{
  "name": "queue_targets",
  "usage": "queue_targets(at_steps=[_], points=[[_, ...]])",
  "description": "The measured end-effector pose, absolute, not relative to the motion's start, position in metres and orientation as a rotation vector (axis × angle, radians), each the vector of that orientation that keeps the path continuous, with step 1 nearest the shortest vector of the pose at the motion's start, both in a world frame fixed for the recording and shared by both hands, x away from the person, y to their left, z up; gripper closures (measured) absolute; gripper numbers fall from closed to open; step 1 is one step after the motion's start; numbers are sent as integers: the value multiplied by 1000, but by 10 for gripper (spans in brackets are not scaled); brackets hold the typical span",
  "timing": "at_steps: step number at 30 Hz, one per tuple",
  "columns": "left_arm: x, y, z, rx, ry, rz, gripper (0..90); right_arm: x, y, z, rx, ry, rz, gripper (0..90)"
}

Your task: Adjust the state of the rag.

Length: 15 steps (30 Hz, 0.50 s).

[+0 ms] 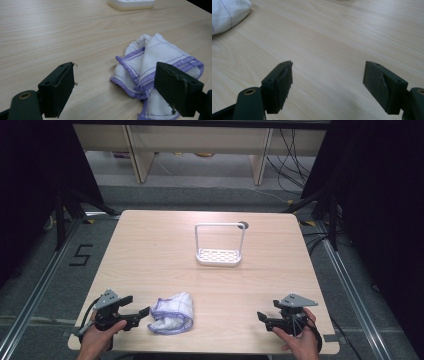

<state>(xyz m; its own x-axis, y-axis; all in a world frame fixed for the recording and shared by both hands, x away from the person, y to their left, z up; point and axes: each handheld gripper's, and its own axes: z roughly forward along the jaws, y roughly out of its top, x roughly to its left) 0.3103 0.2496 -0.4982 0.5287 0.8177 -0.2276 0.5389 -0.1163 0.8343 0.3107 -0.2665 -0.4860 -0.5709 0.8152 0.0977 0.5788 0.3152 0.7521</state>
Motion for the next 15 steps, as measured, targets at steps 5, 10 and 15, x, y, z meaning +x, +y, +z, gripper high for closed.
queue_targets(at_steps=[5, 10, 15], points=[[310, 249, -498, 1789, 1134, 354, 162, 311, -267, -486, 1238, 2283, 1104, 249], [310, 249, -498, 1791, 1125, 325, 158, 312, -268, -488, 1242, 2287, 1104, 254], [309, 245, -497, 1777, 1118, 309, 157, 311, -269, -487, 1254, 2280, 1093, 256]])
